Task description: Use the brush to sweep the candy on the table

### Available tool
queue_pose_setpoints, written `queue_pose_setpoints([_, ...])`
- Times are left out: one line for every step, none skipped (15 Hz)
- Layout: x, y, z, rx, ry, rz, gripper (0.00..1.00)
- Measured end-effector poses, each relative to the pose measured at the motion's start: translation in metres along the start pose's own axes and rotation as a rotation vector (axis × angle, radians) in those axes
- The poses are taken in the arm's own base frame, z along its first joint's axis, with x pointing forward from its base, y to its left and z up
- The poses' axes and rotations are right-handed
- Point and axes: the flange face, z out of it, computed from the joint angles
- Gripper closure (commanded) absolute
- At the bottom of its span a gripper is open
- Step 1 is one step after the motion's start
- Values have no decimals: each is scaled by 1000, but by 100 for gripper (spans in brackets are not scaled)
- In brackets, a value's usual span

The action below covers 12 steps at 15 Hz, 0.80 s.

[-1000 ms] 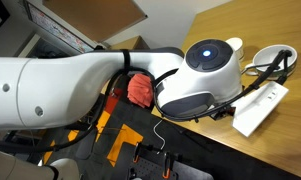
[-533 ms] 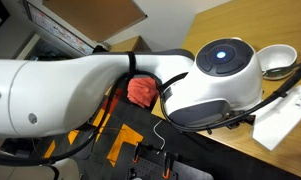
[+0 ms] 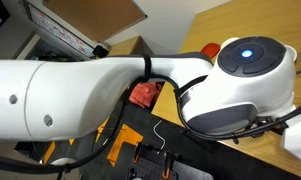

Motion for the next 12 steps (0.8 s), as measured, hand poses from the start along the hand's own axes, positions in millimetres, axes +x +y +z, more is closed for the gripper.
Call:
queue_pose_setpoints([-5,2,2,-4,-11,5,84])
queue_pose_setpoints([-11,4,3,-8,-20,13,84])
queue_pose_setpoints([-16,6,3,-9,-28,23,84])
queue_pose_setpoints([-22,8,3,-12,-38,31,84])
queue_pose_setpoints([-27,9,3,-14,-47,40,84])
queue_pose_setpoints([-32,10,2,-17,-51,48,84])
queue_pose_setpoints([-37,11,1,-22,-52,55,84])
queue_pose_setpoints([-41,11,0,-23,-48,62,84])
queue_pose_setpoints([-43,12,-1,-16,-30,72,84])
queue_pose_setpoints([-43,12,-2,-4,-2,82,84])
queue_pose_setpoints([-42,13,-2,10,34,90,84])
queue_pose_setpoints([-40,14,-4,22,78,99,84])
